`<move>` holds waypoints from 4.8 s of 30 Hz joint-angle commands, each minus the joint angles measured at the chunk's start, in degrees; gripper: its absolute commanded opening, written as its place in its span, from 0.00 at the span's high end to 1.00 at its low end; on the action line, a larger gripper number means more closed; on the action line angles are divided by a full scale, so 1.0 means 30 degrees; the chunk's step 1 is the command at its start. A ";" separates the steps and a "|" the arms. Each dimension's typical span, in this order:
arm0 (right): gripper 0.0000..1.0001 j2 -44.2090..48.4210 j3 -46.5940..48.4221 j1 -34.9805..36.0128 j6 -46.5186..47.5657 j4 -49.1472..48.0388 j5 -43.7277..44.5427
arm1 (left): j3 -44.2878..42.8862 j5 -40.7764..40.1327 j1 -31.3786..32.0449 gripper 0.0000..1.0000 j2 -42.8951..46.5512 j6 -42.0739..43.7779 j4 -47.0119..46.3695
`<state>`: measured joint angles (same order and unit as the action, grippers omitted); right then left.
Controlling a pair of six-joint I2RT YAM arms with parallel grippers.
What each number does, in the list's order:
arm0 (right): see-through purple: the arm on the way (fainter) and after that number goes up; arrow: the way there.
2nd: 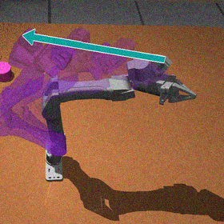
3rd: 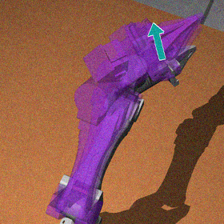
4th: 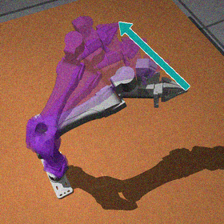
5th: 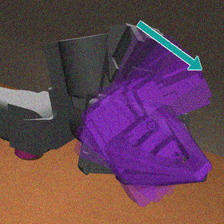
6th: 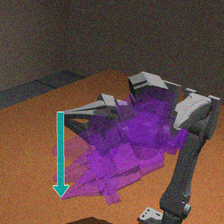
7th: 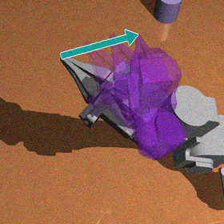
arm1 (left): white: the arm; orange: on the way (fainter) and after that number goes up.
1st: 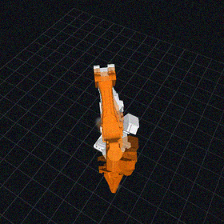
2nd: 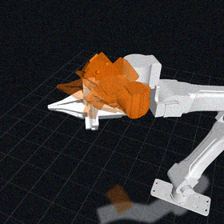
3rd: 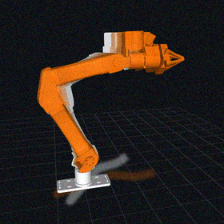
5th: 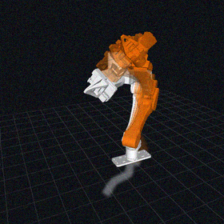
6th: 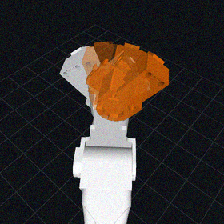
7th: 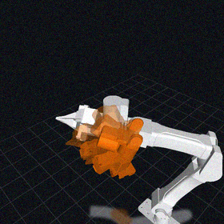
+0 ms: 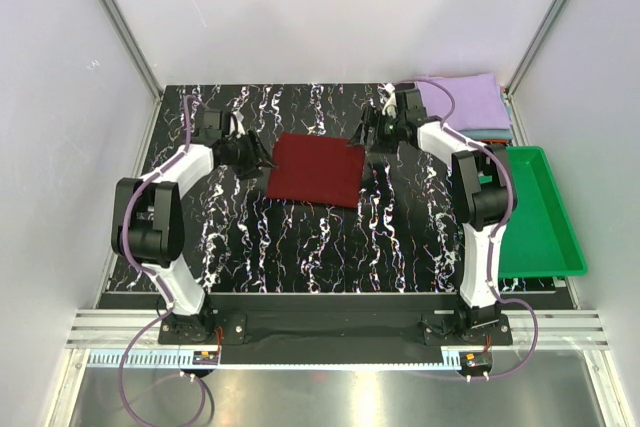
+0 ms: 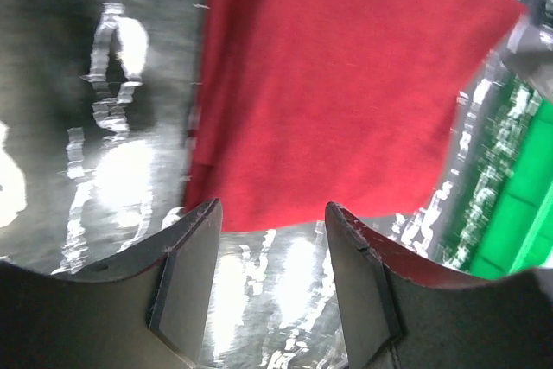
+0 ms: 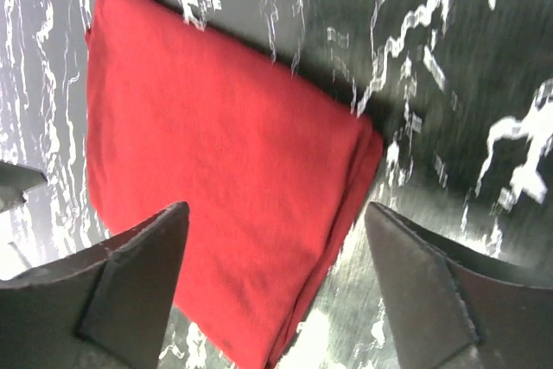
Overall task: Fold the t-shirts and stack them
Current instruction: Neatly place the folded tshirt to the corner
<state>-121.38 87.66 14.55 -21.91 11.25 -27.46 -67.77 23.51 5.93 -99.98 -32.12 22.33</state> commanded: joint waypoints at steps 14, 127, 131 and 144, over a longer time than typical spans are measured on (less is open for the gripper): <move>0.04 -0.4774 0.5586 -0.0249 0.3639 0.3810 -0.1654 | 0.0763 0.1452 0.0073 0.44 -0.2267 -0.0603 -0.2022; 1.00 -0.2255 1.9122 -0.6401 1.7910 1.0605 0.7865 | 0.0675 0.1480 -0.0601 0.38 0.4706 0.2709 0.2256; 1.00 -0.1465 1.7953 -0.6401 1.7821 1.0520 0.8070 | 0.0674 0.1774 -0.0601 0.38 0.4705 0.2591 0.2138; 1.00 -0.1634 1.9146 -0.6694 1.7821 1.1074 0.8245 | 0.0763 0.2183 -0.0601 0.38 0.4823 0.2357 0.1786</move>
<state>-129.60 140.94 -4.64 31.75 45.58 -2.68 -65.41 27.79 4.03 -87.48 -24.53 30.02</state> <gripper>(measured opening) 0.047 0.624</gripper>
